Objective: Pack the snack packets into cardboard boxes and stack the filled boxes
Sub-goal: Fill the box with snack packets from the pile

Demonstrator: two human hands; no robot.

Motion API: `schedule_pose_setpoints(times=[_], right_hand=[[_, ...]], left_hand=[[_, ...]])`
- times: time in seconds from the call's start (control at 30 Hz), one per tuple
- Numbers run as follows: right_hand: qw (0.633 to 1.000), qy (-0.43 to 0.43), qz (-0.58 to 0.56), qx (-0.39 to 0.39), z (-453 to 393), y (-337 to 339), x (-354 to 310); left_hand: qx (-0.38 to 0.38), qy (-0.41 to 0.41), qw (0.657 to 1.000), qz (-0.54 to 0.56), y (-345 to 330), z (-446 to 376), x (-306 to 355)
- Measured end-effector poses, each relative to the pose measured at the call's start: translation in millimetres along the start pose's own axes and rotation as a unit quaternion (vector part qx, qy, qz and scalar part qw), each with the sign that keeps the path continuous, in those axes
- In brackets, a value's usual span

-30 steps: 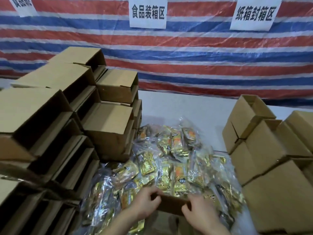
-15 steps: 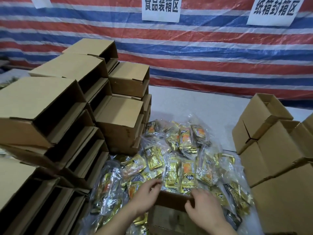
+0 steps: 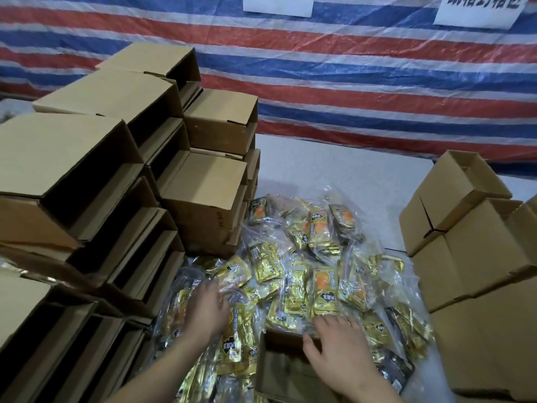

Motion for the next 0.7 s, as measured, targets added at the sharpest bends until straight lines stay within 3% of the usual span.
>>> schedule_pose_setpoints(times=[0.13,0.27,0.47,0.7], right_hand=[[0.999,-0.031,-0.028,0.026,-4.8,9.7,8.8],[0.996,-0.056,-0.064,0.035,-12.4,18.8,20.9],[0.988,-0.088,-0.117,0.04,-29.9,26.4,31.3],[0.984,-0.09,-0.152,0.038,-41.2,27.7,32.0]], left_hand=[[-0.071,-0.115,0.99,-0.038,-22.5,-26.3,58.2],[-0.111,-0.205,0.953,-0.192,-43.9,-60.2,117.6],[-0.135,0.002,0.983,-0.124,-62.8,-115.2,133.7],[-0.167,0.123,0.977,-0.06,-88.5,-130.3,118.7]])
Point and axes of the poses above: each hand's wrist, its own z-axis away from the middle knuckle, its own y-axis out of the back of the hand, x = y × z, the point moved 5 cm from there along -z, towards the middle knuckle, and after that the axes turned 5 degrees about -y, right-handed, at the moved point
